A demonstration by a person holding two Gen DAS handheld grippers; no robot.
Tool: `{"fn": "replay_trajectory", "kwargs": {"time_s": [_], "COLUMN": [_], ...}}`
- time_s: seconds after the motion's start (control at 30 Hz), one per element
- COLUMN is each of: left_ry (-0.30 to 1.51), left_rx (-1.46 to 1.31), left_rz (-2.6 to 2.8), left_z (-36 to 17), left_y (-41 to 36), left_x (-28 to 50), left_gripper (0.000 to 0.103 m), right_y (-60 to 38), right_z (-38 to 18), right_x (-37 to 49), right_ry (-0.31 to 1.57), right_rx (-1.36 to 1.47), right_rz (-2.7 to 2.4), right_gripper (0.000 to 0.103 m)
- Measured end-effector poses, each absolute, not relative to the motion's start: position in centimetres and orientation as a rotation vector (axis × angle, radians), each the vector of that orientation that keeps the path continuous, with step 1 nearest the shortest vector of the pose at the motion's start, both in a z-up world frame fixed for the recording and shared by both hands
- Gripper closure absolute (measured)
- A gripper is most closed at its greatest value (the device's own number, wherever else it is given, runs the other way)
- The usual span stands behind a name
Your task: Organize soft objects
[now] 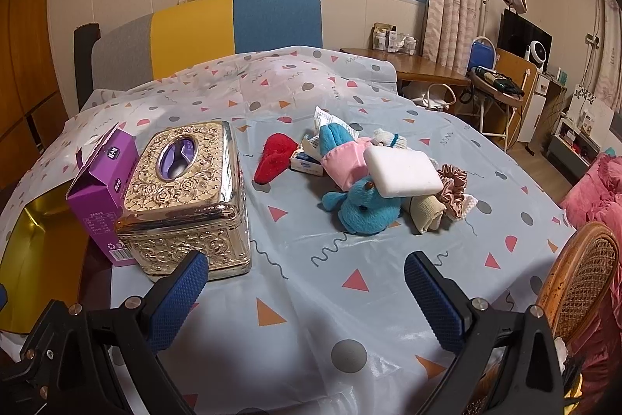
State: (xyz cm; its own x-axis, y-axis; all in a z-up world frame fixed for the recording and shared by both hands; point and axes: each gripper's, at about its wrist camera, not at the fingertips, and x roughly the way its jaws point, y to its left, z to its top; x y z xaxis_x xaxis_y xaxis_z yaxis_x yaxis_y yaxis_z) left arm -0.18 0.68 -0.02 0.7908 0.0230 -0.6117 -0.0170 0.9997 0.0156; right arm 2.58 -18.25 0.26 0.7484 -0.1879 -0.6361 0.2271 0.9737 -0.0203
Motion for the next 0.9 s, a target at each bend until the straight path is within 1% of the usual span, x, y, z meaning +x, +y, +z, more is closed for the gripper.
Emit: {"fn": "replay_trajectory", "kwargs": {"time_s": [0.7, 0.9], "left_ry": [0.666, 0.668], "left_rx": [0.013, 0.010], "left_rz": [0.010, -0.050], "left_z": [-0.2, -0.1], "left_y": [0.2, -0.2], "left_x": [-0.6, -0.3], "left_gripper": [0.000, 0.000], "right_y": [-18.2, -19.8], "right_z": [0.1, 0.6], "right_x": [2.6, 2.8], "right_ry": [0.689, 0.682], "right_rx": [0.060, 0.081], "right_rz": [-0.225, -0.229], "right_gripper": [0.000, 0.000]}}
